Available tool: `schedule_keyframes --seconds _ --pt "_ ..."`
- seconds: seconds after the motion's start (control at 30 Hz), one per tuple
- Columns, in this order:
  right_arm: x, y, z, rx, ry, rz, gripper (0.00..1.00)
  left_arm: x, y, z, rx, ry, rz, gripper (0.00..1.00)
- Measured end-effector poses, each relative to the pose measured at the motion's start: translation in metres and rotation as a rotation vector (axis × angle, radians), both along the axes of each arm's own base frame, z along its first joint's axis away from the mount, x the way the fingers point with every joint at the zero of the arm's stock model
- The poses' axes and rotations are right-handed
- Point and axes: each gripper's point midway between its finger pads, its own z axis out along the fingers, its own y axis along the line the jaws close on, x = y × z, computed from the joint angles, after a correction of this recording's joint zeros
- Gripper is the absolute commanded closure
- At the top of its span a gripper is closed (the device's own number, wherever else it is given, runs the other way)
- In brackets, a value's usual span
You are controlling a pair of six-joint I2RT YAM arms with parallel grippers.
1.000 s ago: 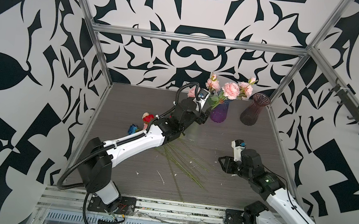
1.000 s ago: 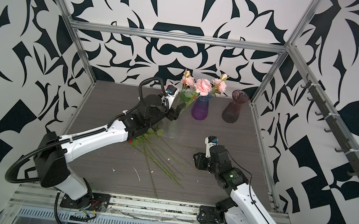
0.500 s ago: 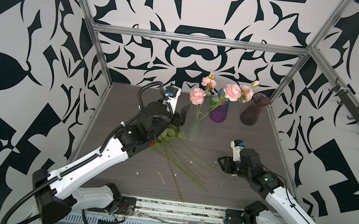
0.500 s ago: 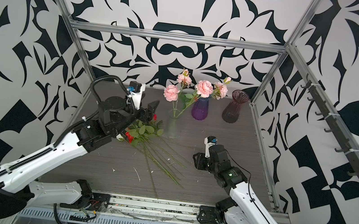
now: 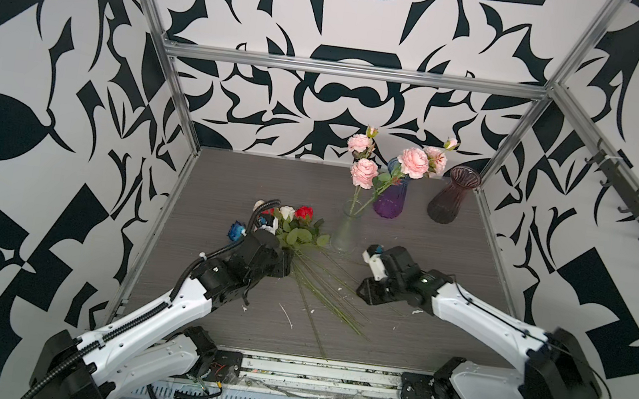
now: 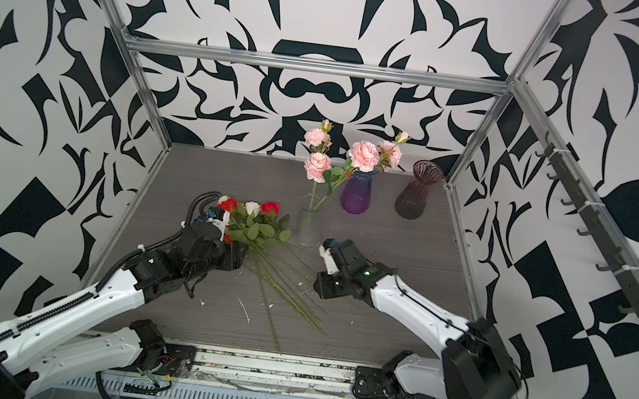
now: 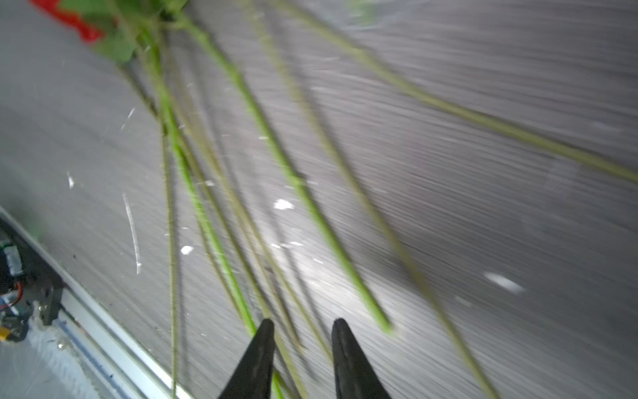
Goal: Arrange the flowers into the vase
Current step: 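Move the left gripper down to the rose pile and grasp a red rose stem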
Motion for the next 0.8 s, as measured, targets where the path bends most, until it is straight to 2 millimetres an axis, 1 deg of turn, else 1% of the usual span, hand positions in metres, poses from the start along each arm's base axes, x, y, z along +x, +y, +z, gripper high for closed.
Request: schedule_keyframes --seconds 0.07,0.1,0.13,0.23,0.43,0.47,0.53,0.6,0.67,0.8 --pt "0.0 0.024 -0.003 -0.02 0.007 0.068 0.77 -0.005 0.001 -0.009 -0.048 0.022 0.01 0.46" --pt "0.0 0.032 -0.006 -0.028 0.01 0.092 0.77 -0.007 0.0 -0.013 -0.076 0.035 0.017 0.47" --pt "0.0 0.034 -0.01 -0.037 0.015 0.101 0.77 -0.006 -0.002 -0.016 -0.105 0.047 0.025 0.47" --pt "-0.002 0.027 -0.013 -0.065 0.018 0.093 0.77 -0.001 -0.01 -0.029 -0.199 0.105 0.047 0.47" --pt "-0.002 0.017 -0.002 -0.055 -0.029 0.065 0.78 0.013 -0.037 -0.067 -0.346 0.259 0.056 0.49" --pt "-0.002 0.016 0.0 -0.054 -0.034 0.062 0.78 0.015 -0.042 -0.071 -0.362 0.277 0.052 0.51" --pt "-0.002 0.014 0.0 -0.056 -0.04 0.054 0.78 0.021 -0.053 -0.082 -0.389 0.326 0.052 0.6" --pt "-0.002 0.012 0.0 -0.06 -0.044 0.049 0.78 0.028 -0.063 -0.092 -0.406 0.368 0.058 0.64" --pt "-0.002 0.01 -0.001 -0.065 -0.047 0.046 0.79 0.035 -0.071 -0.099 -0.422 0.39 0.062 0.65" --pt "-0.002 0.008 -0.001 -0.068 -0.053 0.042 0.79 0.049 -0.084 -0.103 -0.454 0.411 0.075 0.67"
